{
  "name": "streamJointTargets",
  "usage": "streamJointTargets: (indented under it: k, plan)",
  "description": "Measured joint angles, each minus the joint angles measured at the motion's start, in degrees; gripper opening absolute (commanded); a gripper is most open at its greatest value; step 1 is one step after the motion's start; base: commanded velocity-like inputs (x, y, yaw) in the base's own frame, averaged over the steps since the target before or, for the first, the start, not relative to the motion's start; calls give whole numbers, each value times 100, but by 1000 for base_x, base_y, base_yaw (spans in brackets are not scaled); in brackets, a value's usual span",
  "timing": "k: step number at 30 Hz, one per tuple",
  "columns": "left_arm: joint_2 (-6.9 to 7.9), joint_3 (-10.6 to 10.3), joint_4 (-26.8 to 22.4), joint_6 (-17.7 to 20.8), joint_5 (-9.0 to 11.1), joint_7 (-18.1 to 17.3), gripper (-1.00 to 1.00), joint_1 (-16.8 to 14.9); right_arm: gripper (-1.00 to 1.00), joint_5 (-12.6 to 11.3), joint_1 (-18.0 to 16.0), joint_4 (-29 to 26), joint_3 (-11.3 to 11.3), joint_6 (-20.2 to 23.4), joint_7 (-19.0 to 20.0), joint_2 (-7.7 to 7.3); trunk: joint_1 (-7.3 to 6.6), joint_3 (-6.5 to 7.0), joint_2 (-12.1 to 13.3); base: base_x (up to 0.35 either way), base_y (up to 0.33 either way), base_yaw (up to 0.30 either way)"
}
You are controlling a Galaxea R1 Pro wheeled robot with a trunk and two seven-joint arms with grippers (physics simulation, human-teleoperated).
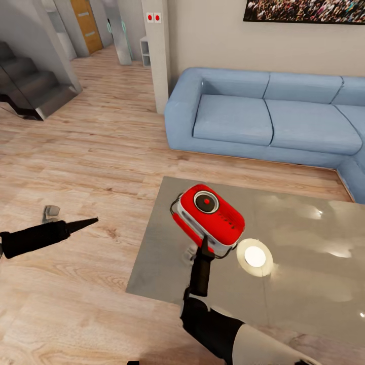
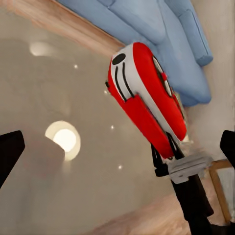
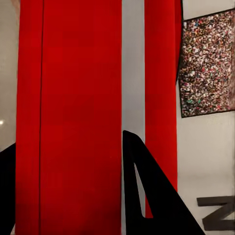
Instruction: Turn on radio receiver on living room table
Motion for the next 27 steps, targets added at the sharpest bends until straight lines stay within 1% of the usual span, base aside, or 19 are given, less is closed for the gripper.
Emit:
streamJointTargets:
  k: [3, 5, 6, 7, 8, 10, 12, 14, 15, 16, 17, 19, 22, 23, 25, 27]
  plan:
    - [-14, 7, 7, 195, 12, 10, 100, -279, -100, 25, -1, 205, 4, -283, -99, -67, 0, 0, 0, 0, 0, 0]
    - [-19, 10, 17, 260, 16, 18, 100, -404, -100, 61, -1, 275, 7, -448, -139, -176, 0, 0, 0, 0, 0, 0]
    - [-21, 10, 25, 285, 18, 21, 100, -452, -100, 143, -1, 299, 31, -516, -148, -259, 0, 0, 0, 0, 0, 0]
    - [-22, 10, 29, 293, 18, 22, 100, -470, -100, 196, -1, 310, 52, -549, -143, -298, 0, 0, 0, 0, 0, 0]
    - [-23, 11, 38, 306, 18, 23, 100, -494, -100, 331, -1, 324, 101, -590, -133, -359, 0, 0, 0, 0, 0, 0]
    - [-24, 11, 44, 314, 17, 27, 100, -511, -100, 466, -1, 335, 137, -628, -121, -407, 0, 0, 0, 0, 0, 0]
    - [-25, 11, 50, 323, 22, 37, 100, -532, -100, 651, -1, 346, 174, -725, -107, -521, 0, 0, 0, 0, 0, 0]
    - [-25, 12, 51, 326, 25, 39, 100, -552, -100, 691, -1, 351, 180, -795, -104, -594, 0, 0, 0, 0, 0, 0]
    - [-26, 12, 54, 328, 33, 41, 100, -590, -100, 726, -1, 352, 193, -853, -103, -666, 0, 0, 0, 0, 0, 0]
    - [-28, 12, 57, 328, 37, 43, 100, -620, -100, 731, -1, 355, 191, -880, -102, -703, 0, 0, 0, 0, 0, 0]
    - [-32, 12, 70, 332, 44, 50, 100, -694, -100, 755, -1, 355, 204, -913, -102, -768, 0, 0, 0, 0, 0, 0]
    - [-39, 9, 111, 341, 45, 96, 100, -808, -100, 771, -1, 356, 217, -946, -101, -850, 0, 0, 0, 0, 0, 0]
    - [-50, 0, 143, 354, 49, 282, 100, -911, -100, 777, 0, 356, 232, -964, -97, -921, 0, 0, 0, 0, 0, 0]
    - [-61, -8, 149, 359, 49, 406, 100, -938, -100, 781, 0, 359, 243, -967, -85, -938, 0, 0, 0, 0, 0, 0]
    - [-80, -19, 149, 366, 50, 532, 100, -959, -100, 780, 0, 364, 250, -961, -68, -948, 0, 0, 0, 0, 0, 0]
    - [-143, -30, 138, 376, 47, 657, 100, -993, -100, 777, 0, 369, 305, -945, -39, -950, 0, 0, 0, 0, 0, 0]
